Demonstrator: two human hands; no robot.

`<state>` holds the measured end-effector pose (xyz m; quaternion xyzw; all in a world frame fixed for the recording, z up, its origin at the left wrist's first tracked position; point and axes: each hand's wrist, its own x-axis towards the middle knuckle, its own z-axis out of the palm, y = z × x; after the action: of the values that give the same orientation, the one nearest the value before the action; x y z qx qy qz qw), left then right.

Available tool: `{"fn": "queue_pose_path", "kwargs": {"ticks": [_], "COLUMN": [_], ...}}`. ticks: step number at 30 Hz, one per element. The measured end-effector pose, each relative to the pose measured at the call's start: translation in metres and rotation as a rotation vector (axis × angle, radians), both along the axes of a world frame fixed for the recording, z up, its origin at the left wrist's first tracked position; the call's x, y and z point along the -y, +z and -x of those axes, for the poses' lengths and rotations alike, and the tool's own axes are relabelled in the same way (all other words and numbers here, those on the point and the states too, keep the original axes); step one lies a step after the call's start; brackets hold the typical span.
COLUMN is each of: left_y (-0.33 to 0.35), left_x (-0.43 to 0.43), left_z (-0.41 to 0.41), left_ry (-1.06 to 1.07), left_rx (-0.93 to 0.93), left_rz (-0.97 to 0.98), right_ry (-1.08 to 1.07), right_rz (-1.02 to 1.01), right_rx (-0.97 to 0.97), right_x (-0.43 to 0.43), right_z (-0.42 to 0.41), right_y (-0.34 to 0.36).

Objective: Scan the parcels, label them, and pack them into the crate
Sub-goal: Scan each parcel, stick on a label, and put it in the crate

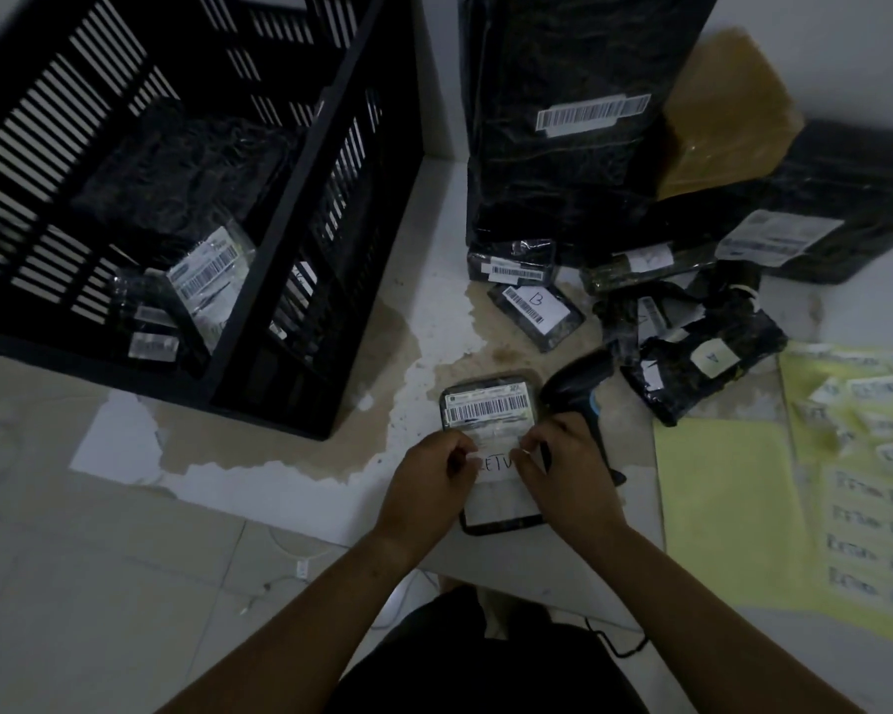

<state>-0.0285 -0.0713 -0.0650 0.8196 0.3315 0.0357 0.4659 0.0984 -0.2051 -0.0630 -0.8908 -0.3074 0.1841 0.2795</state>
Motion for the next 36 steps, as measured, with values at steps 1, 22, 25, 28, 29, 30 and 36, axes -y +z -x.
{"fn": "queue_pose_path", "kwargs": {"ticks": [1,22,25,28,29,30,36], "left_y": [-0.001,-0.01,-0.011,-0.011,-0.011,-0.011,-0.018], "left_x": [0.001,0.022,0.023,0.02,0.02,0.021,0.017], "left_z": [0.001,0.004,0.003,0.001,0.002,0.004,0.006], "left_ry": [-0.006,0.122,0.15,0.14,0.135,0.128,0.072], "left_rx": [0.009,-0.321,-0.266,-0.277,-0.283,-0.281,-0.293], "left_rz": [-0.016,0.071,0.072,0.151,0.189,0.216,0.262], "right_ry": [0.004,-0.184,-0.267,-0.262,-0.244,-0.228,-0.287], "right_rz": [0.0,-0.056,-0.115,-0.115,-0.117,-0.118,-0.109], "right_rx": [0.004,-0.192,-0.201,-0.205,-0.225,-0.25,-0.28], "right_x": [0.001,0.005,0.002,0.003,0.005,0.009,0.004], "right_z": [0.0,0.026,0.021,0.019,0.021,0.023,0.018], "right_y": [-0.001,-0.021,-0.027,-0.028,-0.029,-0.03,-0.028]}}
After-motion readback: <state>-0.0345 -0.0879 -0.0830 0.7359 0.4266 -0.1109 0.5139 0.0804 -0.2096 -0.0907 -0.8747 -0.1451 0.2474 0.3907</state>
